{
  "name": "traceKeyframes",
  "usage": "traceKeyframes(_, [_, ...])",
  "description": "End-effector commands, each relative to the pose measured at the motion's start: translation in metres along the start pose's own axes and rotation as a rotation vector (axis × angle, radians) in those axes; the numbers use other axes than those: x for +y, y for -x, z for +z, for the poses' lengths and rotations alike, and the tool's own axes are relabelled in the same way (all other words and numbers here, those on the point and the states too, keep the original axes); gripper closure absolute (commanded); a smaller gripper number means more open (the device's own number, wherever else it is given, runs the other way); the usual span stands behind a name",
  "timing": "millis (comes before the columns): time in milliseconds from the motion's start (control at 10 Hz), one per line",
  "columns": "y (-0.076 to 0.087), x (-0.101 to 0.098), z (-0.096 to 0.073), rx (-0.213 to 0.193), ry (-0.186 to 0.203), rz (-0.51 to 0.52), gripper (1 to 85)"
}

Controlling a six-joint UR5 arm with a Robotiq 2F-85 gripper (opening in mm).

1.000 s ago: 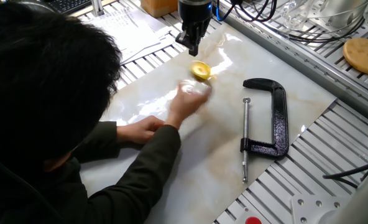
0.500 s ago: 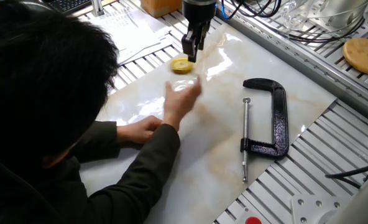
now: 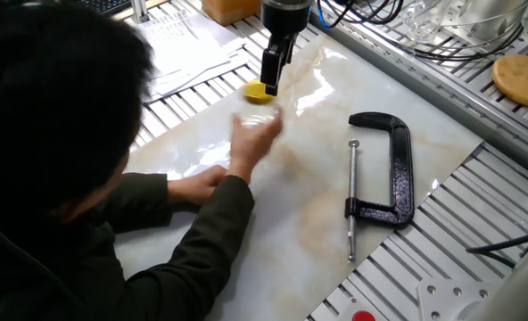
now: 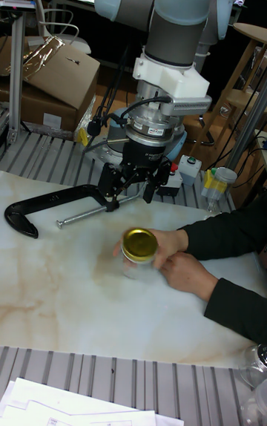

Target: Unscrew the lid from the jar

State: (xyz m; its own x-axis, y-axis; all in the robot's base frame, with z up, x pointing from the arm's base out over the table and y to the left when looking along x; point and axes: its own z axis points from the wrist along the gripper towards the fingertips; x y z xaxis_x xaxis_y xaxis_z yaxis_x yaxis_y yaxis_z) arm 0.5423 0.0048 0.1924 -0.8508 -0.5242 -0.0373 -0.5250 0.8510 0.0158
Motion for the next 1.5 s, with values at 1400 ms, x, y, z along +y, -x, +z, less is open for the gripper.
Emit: traceKeyframes(1400, [0.027, -0.002, 0.021, -0.012, -0.002, 0.017, 0.7])
